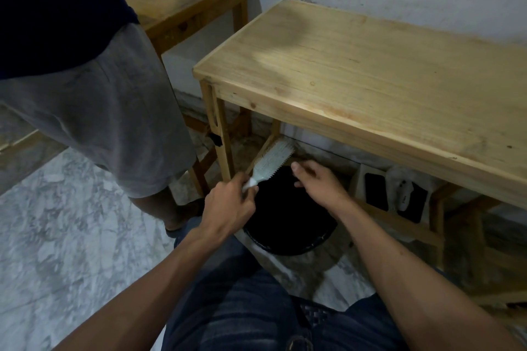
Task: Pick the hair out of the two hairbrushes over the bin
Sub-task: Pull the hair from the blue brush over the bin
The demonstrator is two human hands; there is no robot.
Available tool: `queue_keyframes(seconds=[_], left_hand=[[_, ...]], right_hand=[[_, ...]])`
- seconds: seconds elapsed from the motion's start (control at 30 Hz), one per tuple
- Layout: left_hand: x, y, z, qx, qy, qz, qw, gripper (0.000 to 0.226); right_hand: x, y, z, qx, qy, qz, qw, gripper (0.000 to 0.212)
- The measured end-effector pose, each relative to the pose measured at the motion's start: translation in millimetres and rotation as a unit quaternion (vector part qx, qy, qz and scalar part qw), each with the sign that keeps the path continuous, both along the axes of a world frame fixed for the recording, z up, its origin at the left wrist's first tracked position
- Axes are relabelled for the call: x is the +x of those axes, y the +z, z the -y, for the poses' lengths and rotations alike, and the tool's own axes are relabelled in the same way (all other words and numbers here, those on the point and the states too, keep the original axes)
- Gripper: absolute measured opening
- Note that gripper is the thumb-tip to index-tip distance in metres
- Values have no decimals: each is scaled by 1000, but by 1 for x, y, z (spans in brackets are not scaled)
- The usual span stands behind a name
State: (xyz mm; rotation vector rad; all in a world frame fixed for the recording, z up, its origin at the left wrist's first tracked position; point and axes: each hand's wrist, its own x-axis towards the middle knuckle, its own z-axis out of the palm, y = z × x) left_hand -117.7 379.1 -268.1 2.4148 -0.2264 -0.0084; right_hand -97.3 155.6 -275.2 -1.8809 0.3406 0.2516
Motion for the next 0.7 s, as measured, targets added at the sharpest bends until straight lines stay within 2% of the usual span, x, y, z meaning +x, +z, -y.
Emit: queue_keyframes(seconds=[0.07,0.17,0.27,0.37,0.47,0.6,0.7], left_hand=[[-2,3,3,16,-22,3,1000,30],[-3,8,4,36,-33,6,999,29],[-7,8,-2,29,-33,1,999,30],[-17,5,-11,6,-30,-7,1000,28],[-25,6,-18,-45,-29,11,998,35],[-25,28,-25,-82,-9,116,990,28],[-21,59,-16,-97,1,178,979,28]], right_hand=[[5,2,-4,115,-39,-11,993,24],[8,12,-11,185,-67,-6,980,18],[9,26,-15,177,-59,11,982,16],[7,42,-25,142,-2,47,989,20],[4,65,-40,125,42,78,988,25],[1,105,-50,126,53,123,983,33],[0,134,-49,129,43,156,978,50]])
